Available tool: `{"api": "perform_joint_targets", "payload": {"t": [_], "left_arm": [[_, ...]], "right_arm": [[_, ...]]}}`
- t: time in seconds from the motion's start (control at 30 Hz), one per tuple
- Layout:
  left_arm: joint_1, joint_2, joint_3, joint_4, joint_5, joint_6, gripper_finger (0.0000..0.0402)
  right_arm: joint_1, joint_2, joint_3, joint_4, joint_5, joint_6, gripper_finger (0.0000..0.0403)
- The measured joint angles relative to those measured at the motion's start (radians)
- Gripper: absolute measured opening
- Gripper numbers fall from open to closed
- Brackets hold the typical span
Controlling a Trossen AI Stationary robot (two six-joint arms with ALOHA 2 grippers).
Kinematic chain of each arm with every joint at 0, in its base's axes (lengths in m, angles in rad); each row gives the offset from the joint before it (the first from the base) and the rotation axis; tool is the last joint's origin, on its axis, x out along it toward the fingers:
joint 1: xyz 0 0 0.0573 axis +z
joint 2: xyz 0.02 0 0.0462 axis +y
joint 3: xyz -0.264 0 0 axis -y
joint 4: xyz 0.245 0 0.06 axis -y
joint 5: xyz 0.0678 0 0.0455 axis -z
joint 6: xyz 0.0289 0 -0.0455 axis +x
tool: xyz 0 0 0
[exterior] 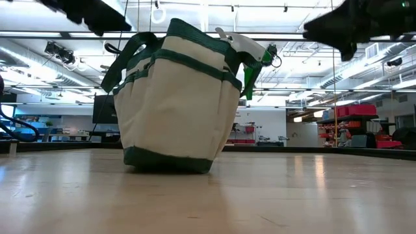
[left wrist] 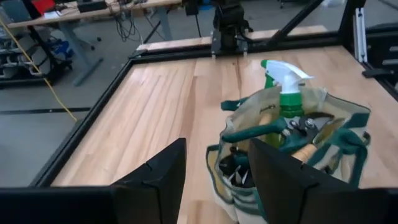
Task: Pick & Place Garden tools in Gardening bag
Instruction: Return to Home Position
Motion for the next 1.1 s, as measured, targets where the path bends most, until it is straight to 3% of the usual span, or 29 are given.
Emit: {"api": "perform_joint_targets", "payload": {"t": [0.2,1.1], "left_arm": [[0.000,-0.024,-0.127,0.165,0.001,0.000,0.0181],[-0.001,-0.153,-0.458,0.414,0.008,-0.094,0.0181]], "right_arm": [[0.000,0.000,-0.106,0.145,-0.004,0.023,0.0116],[0.000,0.000,-0.197,0.184,-0.004,0.052,0.0116]]}}
